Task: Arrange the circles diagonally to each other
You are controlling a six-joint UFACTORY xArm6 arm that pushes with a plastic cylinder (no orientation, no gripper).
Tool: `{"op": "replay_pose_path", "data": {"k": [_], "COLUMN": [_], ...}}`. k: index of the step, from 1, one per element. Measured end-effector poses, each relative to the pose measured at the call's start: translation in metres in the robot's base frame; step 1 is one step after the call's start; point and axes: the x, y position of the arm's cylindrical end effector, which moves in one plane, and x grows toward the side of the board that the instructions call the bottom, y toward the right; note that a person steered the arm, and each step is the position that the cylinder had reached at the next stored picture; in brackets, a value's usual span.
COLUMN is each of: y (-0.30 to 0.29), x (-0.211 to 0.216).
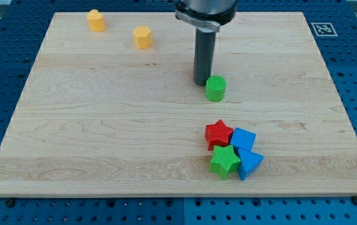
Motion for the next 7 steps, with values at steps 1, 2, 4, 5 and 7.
{"op": "replay_pose_path", "data": {"k": [1, 2, 4, 5, 7], "y": [-0.013, -0.044, 0.037, 0.024, -0.036], "x": [-0.006, -0.010, -0.014, -0.029, -0.030]}}
